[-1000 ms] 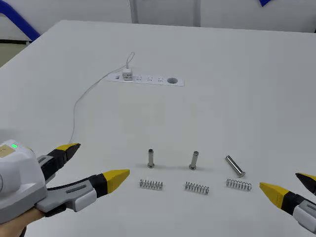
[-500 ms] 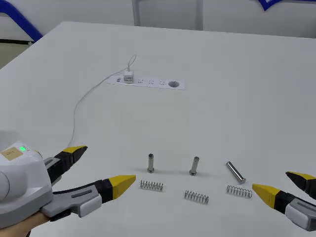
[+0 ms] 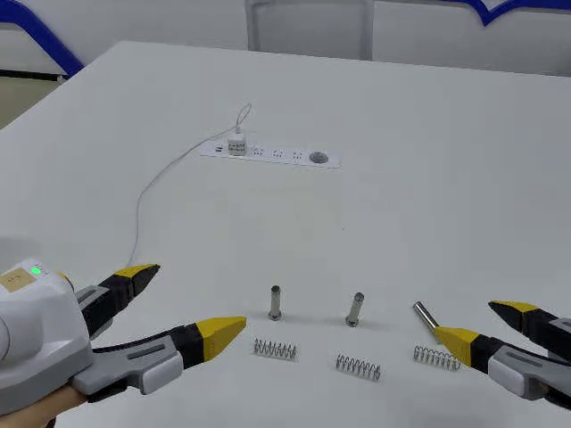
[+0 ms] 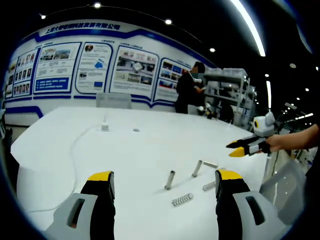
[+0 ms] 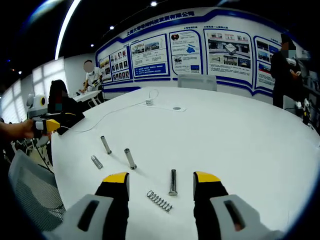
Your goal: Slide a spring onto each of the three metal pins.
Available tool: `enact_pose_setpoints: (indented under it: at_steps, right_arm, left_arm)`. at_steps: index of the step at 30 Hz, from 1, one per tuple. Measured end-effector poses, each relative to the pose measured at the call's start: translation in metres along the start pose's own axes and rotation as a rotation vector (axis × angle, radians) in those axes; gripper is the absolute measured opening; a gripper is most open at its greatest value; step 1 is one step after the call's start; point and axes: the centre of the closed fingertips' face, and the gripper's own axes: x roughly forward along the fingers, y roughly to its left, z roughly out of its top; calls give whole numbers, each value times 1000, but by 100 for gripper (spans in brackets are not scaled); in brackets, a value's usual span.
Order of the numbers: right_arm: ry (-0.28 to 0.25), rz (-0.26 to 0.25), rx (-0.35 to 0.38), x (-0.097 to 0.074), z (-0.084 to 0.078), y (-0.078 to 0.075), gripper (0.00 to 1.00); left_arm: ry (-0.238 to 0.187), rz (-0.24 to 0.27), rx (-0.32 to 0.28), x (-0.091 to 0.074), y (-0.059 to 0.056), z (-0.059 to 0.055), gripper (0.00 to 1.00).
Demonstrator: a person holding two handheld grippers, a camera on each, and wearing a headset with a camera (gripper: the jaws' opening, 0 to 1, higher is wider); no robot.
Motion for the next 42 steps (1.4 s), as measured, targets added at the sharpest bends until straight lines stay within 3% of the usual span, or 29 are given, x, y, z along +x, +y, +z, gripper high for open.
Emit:
enact_pose_setpoints:
  at_steps: [11,16,20,25,42]
  right_arm:
    - [61,5,-46,11,-5,-2,50]
    - [77,2,-27,16,-10,-6,48]
    - [78,6,-14,22,-12,-7,45]
    - [134,19,-41,34,-24,-10,41]
    - [200,21,-4,65,-32,-21,33]
  left_arm:
    - [10,2,-2,2,1,-3,84]
    - [-28,2,1,2,0,4,85]
    - [-34,9,8,3,1,5,83]
    - [-41,19,11,2,3,6,83]
    - [-41,-32,4,7,-6,4,76]
